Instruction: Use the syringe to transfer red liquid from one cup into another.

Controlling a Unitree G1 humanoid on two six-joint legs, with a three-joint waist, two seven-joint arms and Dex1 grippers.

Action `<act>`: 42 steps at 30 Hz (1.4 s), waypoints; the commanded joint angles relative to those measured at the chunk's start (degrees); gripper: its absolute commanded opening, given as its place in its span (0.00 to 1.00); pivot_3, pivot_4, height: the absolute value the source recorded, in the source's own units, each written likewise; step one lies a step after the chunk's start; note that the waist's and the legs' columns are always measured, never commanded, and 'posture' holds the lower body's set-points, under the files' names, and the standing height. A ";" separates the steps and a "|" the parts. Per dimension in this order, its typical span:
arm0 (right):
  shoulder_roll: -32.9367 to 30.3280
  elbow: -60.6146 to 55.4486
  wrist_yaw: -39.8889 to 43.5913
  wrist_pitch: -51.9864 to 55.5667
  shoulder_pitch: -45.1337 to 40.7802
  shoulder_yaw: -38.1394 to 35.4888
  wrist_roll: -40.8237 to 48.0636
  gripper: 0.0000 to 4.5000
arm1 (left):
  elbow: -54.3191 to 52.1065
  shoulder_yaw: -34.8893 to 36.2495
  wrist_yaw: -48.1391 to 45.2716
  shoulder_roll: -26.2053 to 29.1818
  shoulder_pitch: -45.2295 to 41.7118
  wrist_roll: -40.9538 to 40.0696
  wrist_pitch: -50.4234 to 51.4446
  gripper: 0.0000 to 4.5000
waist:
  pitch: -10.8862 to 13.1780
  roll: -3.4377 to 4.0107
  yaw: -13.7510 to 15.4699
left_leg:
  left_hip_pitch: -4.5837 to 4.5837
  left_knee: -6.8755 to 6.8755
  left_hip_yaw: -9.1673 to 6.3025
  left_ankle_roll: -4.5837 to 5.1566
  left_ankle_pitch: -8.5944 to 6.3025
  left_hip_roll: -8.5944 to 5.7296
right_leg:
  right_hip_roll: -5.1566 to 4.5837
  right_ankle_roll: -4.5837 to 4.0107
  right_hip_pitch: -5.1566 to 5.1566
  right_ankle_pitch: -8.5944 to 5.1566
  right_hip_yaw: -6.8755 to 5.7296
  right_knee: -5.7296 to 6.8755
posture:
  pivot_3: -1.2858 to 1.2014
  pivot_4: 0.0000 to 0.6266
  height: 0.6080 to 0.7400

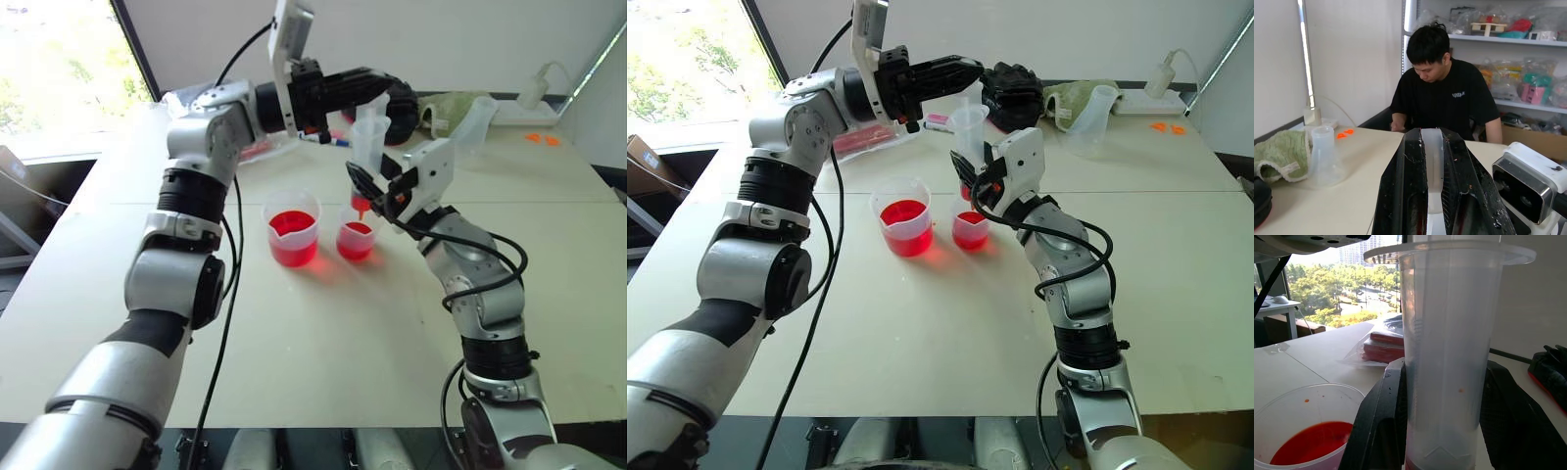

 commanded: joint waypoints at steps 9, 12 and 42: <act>-0.04 -2.97 0.09 -1.61 -1.45 -1.03 0.59 0.31 | -5.19 -1.81 -0.26 -0.08 2.92 0.82 2.09 0.01 | 0.00 0.00 0.02 | 0.00 0.00 0.00 0.00 0.00 0.00 | 0.00 0.00 0.00 0.00 0.00 0.00 | 0.52 0.24 0.78; -0.09 -2.97 0.02 -1.60 -1.54 -1.22 0.61 0.31 | -6.04 -1.96 0.02 -0.34 3.57 0.74 2.55 0.01 | 0.00 0.00 0.00 | 0.00 0.00 0.00 0.00 0.00 0.00 | 0.00 0.00 0.00 0.00 0.00 0.00 | 0.52 0.24 0.78; -1.15 -4.01 -0.53 -0.21 -1.70 -2.64 1.70 0.31 | -9.70 -3.15 1.18 -2.32 8.27 1.41 3.68 0.01 | 0.00 0.00 0.02 | 0.00 0.00 0.00 0.00 0.00 0.00 | 0.00 0.00 0.00 0.00 0.00 0.00 | 0.52 0.24 0.78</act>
